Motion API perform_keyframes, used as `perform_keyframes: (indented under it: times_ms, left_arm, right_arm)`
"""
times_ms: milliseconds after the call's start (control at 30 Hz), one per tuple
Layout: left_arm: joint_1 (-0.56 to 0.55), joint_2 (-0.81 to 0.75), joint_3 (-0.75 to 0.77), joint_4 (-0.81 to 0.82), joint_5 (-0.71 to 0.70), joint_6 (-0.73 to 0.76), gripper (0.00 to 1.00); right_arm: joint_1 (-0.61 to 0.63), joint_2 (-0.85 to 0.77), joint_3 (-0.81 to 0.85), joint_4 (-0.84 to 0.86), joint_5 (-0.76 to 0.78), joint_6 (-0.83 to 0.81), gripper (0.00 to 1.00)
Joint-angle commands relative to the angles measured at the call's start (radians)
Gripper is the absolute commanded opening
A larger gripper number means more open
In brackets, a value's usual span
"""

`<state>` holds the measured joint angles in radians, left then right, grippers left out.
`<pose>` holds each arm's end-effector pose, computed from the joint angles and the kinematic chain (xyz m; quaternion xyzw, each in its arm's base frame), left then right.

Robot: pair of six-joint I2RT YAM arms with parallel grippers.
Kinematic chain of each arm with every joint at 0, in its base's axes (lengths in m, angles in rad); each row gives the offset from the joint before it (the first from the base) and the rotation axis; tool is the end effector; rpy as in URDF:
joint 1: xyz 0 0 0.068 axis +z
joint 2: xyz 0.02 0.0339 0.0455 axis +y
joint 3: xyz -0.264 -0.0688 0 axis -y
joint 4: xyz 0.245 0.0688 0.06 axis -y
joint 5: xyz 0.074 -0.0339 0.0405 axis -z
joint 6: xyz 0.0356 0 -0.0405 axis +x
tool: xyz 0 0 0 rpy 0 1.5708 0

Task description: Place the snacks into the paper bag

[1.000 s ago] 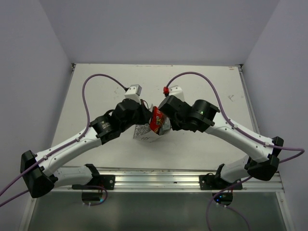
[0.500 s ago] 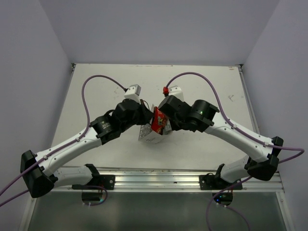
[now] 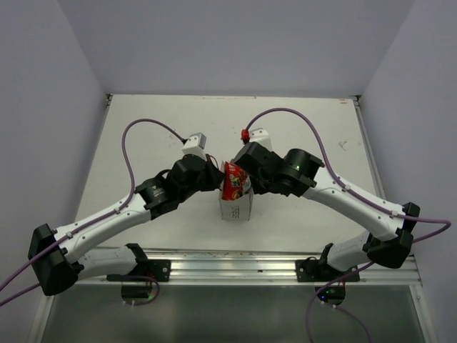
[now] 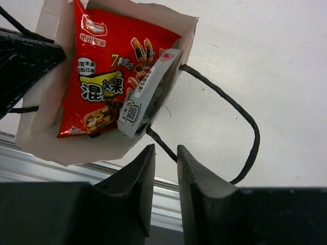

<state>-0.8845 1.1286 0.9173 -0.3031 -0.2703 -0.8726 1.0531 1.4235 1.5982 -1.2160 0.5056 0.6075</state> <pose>0.1680 -0.1900 0.3061 -0.0628 0.8562 -0.3102 0.4083 0.1462 0.2219 0.3856 -0.1427 0.9258 0.0241 0.3491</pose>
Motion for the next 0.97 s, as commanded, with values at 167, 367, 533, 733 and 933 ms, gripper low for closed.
perform_keyframes:
  times_ms: [167, 367, 533, 733, 933]
  left_arm:
    - [-0.013, 0.017, 0.052, 0.022, -0.05, 0.046, 0.46]
    - [-0.034, -0.013, 0.133, 0.012, -0.15, 0.119, 0.91]
    - [-0.048, -0.076, 0.183, -0.04, -0.268, 0.158, 0.99]
    - [-0.048, -0.154, 0.227, -0.186, -0.466, 0.188, 1.0]
    - [-0.045, -0.229, 0.232, -0.272, -0.619, 0.204, 1.0]
  right_arm:
    - [-0.002, -0.063, 0.026, 0.035, 0.074, 0.012, 0.36]
    - [-0.002, -0.167, 0.025, 0.067, 0.155, 0.002, 0.48]
    - [-0.002, -0.238, 0.032, 0.049, 0.278, 0.0, 0.56]
    - [-0.002, -0.247, 0.034, -0.057, 0.418, 0.054, 0.61]
    - [-0.085, -0.233, -0.043, -0.083, 0.398, 0.084, 0.68]
